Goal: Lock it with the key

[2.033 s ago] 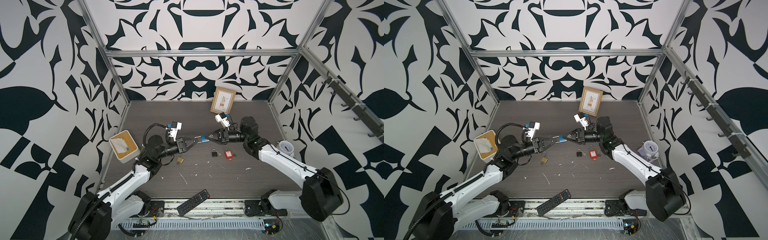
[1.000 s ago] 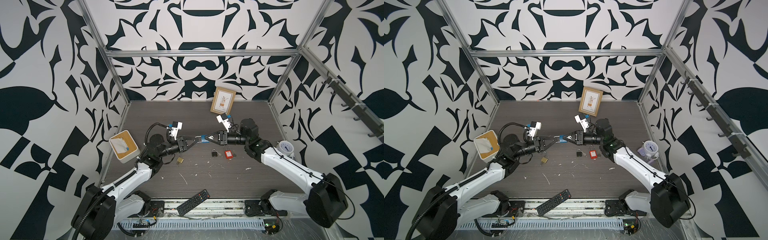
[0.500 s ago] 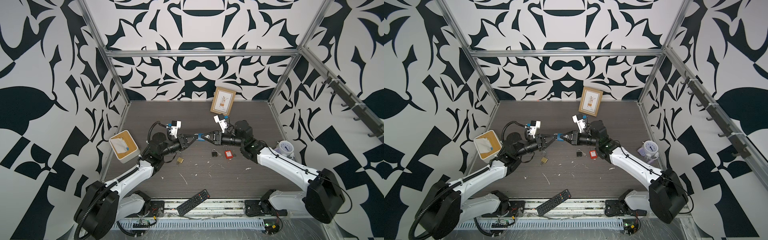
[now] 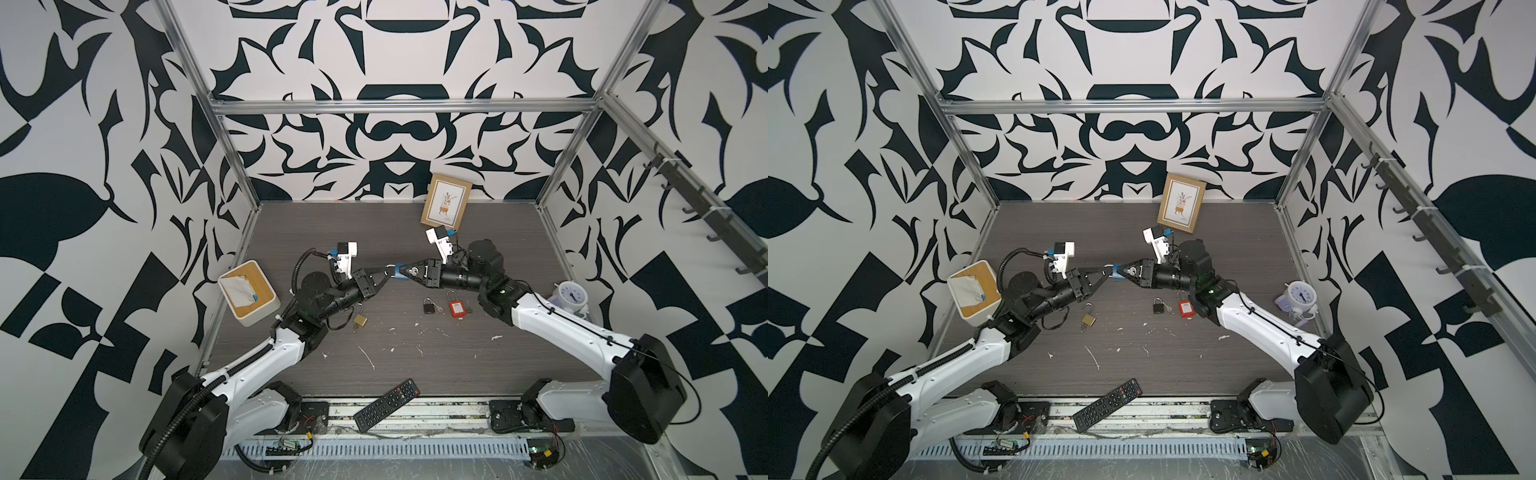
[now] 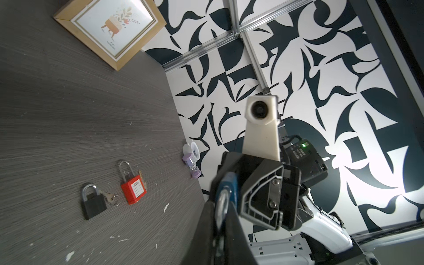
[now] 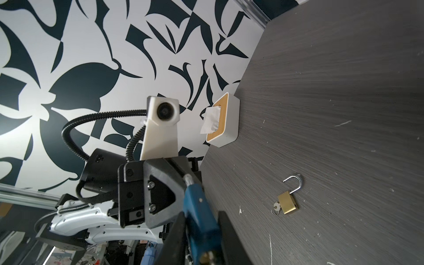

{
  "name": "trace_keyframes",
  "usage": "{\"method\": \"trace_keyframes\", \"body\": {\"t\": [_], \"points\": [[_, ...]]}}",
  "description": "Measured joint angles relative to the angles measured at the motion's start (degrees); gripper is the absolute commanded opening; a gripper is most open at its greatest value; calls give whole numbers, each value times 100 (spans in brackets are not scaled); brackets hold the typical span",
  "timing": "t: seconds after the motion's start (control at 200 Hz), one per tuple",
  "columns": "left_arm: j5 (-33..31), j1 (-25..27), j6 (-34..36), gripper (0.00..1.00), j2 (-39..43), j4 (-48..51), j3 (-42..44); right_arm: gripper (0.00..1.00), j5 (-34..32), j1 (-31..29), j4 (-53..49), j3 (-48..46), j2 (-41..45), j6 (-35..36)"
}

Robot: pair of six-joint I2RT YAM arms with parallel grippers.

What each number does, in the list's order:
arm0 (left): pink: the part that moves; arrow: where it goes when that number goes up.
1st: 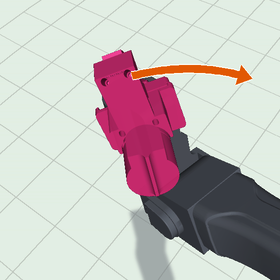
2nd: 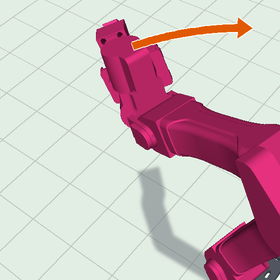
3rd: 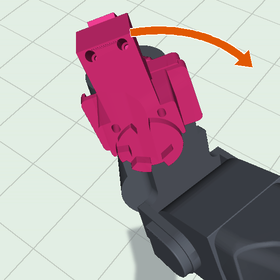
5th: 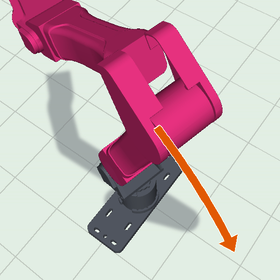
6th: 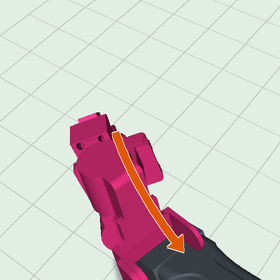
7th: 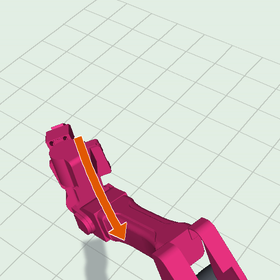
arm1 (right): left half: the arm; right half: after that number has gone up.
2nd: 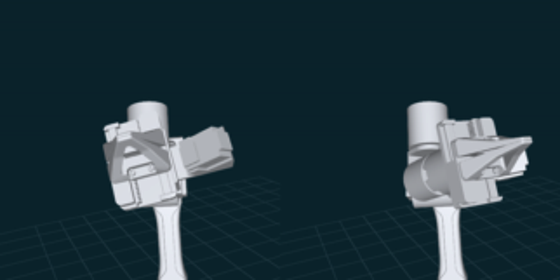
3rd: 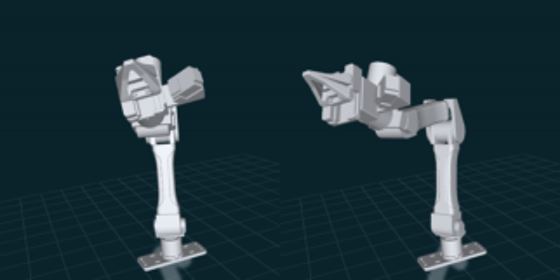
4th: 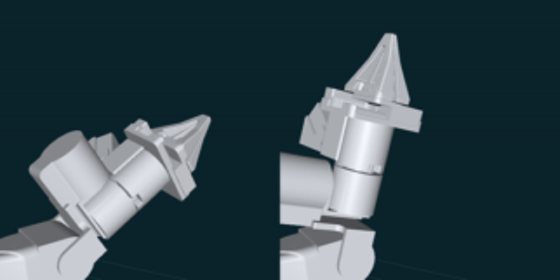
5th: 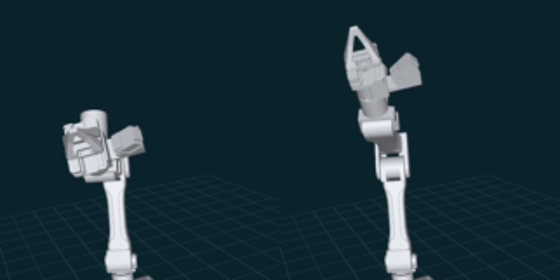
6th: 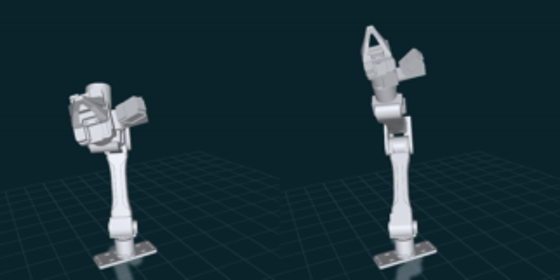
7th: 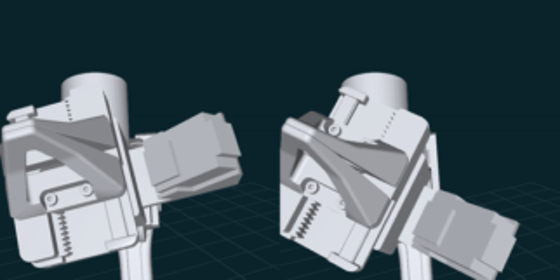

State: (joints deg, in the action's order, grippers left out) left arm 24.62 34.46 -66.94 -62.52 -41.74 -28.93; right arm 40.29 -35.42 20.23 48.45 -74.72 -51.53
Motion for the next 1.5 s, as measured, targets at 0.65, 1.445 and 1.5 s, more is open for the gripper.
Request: {"method": "trace_keyframes", "body": {"t": [0.65,1.445,1.5], "points": [[216,9,-28,0,0,-520,186,53,299,400,-155,-313,767,-376],[525,-168,-769,0,-551,-1628,278,39,619,481,584,-551,492,-802],[542,-170,-793,0,-551,-1652,278,33,627,444,619,-542,448,-785]]}}
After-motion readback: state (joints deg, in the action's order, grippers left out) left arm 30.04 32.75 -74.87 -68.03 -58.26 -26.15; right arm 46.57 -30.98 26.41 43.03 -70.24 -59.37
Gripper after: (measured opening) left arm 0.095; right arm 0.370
